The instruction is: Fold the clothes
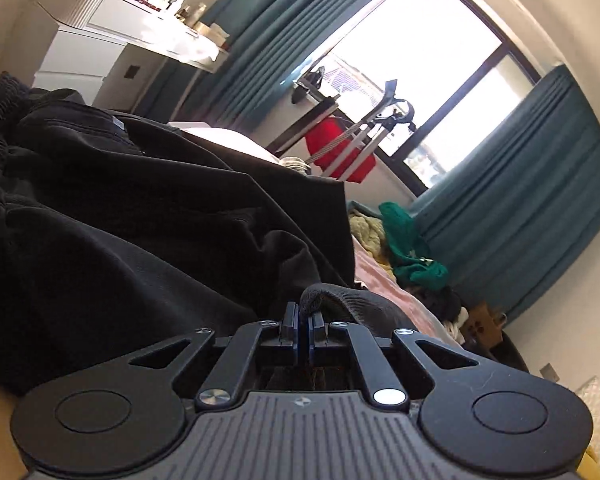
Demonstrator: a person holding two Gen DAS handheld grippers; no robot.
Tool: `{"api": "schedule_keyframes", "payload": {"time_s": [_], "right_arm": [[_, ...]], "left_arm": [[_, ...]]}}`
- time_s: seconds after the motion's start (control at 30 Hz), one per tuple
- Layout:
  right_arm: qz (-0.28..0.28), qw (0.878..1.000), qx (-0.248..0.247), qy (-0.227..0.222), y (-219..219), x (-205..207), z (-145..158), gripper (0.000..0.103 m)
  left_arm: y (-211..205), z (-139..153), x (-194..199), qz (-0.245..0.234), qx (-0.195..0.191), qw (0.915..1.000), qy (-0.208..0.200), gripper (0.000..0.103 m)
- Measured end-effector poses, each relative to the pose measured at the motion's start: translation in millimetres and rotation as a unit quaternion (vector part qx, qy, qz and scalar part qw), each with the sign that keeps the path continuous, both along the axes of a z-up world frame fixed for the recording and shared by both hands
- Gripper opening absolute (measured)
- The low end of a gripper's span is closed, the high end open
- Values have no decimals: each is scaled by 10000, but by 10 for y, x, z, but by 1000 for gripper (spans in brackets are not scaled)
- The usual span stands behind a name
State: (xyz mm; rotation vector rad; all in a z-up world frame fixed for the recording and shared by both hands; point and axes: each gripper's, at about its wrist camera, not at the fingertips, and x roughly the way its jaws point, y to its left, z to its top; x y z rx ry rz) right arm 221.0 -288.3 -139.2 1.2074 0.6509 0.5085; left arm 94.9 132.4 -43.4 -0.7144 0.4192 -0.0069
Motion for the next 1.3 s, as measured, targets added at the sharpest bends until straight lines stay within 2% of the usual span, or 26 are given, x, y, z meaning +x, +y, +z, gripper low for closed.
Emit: {"api": "schedule_keyframes", "payload": {"time_s": [0.13, 0.27, 0.33, 0.4, 0.47, 0.53, 0.6, 0.7, 0.8, 0.87, 0.97, 1.07, 1.17, 1.3], "right_arm": [[-92, 9997, 72, 218, 260, 488, -171, 76], [-195, 9997, 34, 113, 547, 860, -161, 75], [-427, 9991, -20, -11, 621, 970, -70, 66], [-650, 9978, -80, 30, 628, 1029, 13, 35], [-766, 9960, -470, 12, 615, 1038, 137, 21], [-885, 9928, -797, -113, 431, 899, 309, 16], [-1004, 9884, -1114, -248, 229, 746, 485, 15], [-1179, 9792, -1586, -450, -74, 515, 749, 15], [-1406, 9676, -2013, -585, -407, 215, 1003, 14], [-1656, 9520, -2503, -606, -648, -75, 1158, 14], [-1969, 9368, -2876, -294, -967, -454, 1213, 14], [-2152, 9394, -2630, 448, -1228, -798, 965, 16], [-2198, 9451, -2027, 1319, -1385, -1111, 620, 18], [-2223, 9485, -1361, 1797, -1415, -1512, 321, 23]], "left_arm": [[158, -34, 105, 169, 71, 9998, -21, 5], [221, -156, 182, 177, 33, 9998, -65, 5], [250, -207, 205, 145, -41, 9999, -53, 5], [247, -214, 213, 73, -12, 9999, -100, 5], [199, -191, 216, -158, 51, 9997, -156, 5], [122, -153, 195, -472, 116, 9986, -198, 5], [6, -88, 120, -738, 308, 9963, -324, 5], [-192, -20, -12, -1257, 402, 9899, -523, 5], [-511, -9, -180, -1863, 599, 9785, -649, 5], [-774, -20, -284, -2255, 841, 9678, -742, 5], [-1126, -44, -405, -2675, 1267, 9514, -852, 5], [-1325, -113, -411, -2857, 1576, 9423, -754, 5], [-1393, -238, -396, -2762, 1643, 9461, -410, 6], [-1384, -367, -296, -2545, 1549, 9546, 41, 6]]}}
